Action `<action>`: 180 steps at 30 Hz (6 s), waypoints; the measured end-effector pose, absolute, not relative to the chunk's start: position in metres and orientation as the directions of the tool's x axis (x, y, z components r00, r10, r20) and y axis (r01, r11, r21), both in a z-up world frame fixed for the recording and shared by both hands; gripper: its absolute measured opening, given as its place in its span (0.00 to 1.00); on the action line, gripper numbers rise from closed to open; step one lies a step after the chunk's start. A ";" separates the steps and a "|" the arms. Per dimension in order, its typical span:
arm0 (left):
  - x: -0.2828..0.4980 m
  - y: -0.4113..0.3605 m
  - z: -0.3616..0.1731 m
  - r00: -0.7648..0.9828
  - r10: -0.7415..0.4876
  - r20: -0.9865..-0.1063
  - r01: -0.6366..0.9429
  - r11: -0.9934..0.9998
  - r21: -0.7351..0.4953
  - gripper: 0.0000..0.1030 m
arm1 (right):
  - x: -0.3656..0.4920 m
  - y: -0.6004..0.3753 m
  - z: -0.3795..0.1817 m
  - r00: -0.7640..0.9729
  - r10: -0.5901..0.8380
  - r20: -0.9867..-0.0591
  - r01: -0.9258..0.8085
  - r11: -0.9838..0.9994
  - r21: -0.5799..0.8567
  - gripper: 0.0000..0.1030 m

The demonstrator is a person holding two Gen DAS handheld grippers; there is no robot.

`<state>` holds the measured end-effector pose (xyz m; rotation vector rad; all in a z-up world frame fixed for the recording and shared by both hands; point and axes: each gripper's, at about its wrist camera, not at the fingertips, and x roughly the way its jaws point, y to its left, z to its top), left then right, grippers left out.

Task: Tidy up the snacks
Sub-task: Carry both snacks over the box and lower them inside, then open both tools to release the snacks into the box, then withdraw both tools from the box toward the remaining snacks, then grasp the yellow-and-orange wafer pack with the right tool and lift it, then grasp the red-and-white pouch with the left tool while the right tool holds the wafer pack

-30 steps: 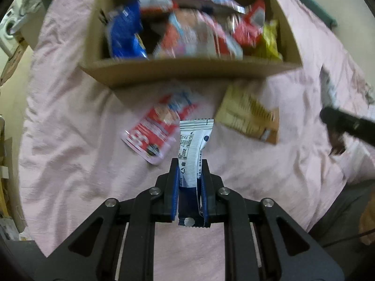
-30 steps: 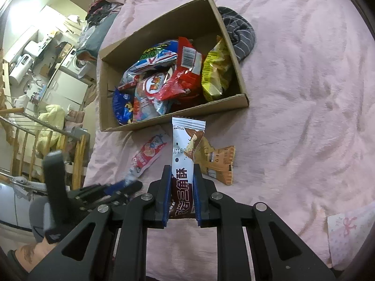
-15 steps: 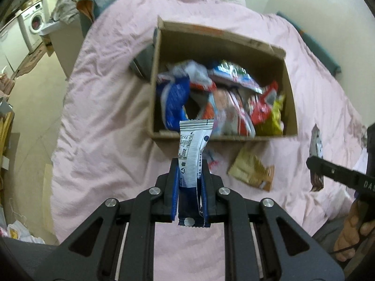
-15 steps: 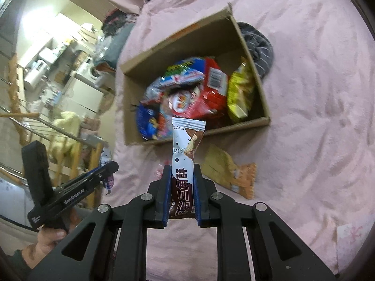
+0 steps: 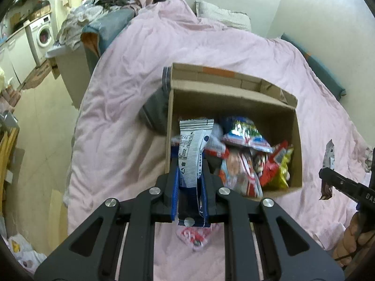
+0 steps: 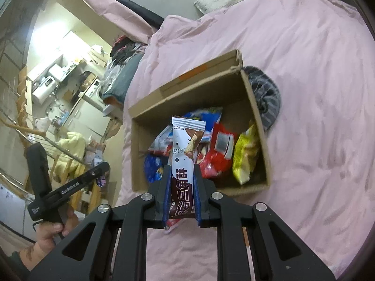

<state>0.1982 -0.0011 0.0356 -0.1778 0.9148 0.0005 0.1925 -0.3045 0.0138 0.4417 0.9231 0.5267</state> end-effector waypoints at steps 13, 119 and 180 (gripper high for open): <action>0.244 -0.020 0.003 0.604 -0.131 -0.786 -0.029 0.982 -0.186 0.13 | 0.246 -0.297 0.005 0.534 0.500 -0.681 -0.210 0.859 0.467 0.17; 0.148 -0.010 -0.018 0.559 -0.064 -0.827 -0.084 0.988 -0.133 0.76 | 0.188 -0.264 -0.116 0.232 0.180 -0.956 -0.070 0.983 0.168 0.97; 0.172 -0.087 -0.132 0.173 -0.068 -0.982 0.345 0.939 -0.004 0.33 | 0.153 -0.322 -0.056 0.302 0.465 -0.832 -0.127 0.885 0.448 0.26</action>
